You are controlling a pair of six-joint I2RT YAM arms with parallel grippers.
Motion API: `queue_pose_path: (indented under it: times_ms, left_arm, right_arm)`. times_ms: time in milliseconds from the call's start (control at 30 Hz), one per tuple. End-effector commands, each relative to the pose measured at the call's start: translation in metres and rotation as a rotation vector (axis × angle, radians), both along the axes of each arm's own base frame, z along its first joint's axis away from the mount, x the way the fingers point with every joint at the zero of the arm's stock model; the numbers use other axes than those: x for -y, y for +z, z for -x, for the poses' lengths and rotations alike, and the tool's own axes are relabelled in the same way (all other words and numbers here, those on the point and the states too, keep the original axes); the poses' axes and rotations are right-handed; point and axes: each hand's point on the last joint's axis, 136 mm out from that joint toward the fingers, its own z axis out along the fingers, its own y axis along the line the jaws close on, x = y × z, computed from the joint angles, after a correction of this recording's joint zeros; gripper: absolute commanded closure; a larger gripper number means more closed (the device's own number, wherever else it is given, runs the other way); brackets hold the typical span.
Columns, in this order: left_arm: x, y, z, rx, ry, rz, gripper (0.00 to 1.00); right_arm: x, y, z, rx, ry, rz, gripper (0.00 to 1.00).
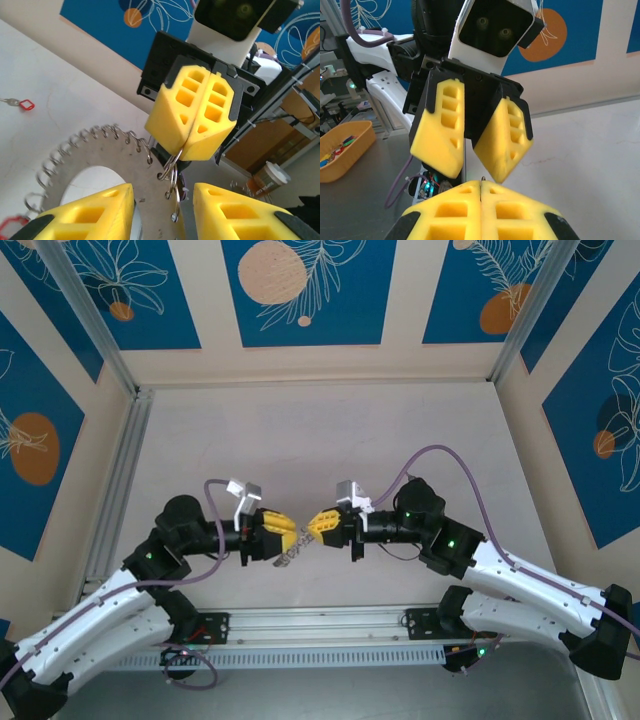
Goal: Put the keys on the keyring
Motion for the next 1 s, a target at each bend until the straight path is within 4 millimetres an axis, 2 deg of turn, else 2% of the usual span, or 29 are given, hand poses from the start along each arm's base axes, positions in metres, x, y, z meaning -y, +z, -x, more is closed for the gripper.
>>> queue_pose_path:
  times_ms: [0,333,600,967]
  left_arm:
    - [0.004,0.021,0.004,0.103,-0.019,0.037,0.67]
    - [0.013,0.025,0.007,0.123,-0.052,0.045,0.79]
    - [0.017,0.031,0.010,0.150,-0.063,0.050,0.83]
    - [0.021,0.030,0.014,0.171,-0.079,0.046,0.99]
  right_arm:
    - [0.003,0.016,0.007,0.026,0.033,-0.063,1.00]
    - [0.004,0.016,0.009,0.013,0.045,-0.071,1.00]
    - [0.003,0.014,0.011,0.000,0.053,-0.064,1.00]
    - [0.003,0.013,0.010,-0.011,0.050,-0.068,1.00]
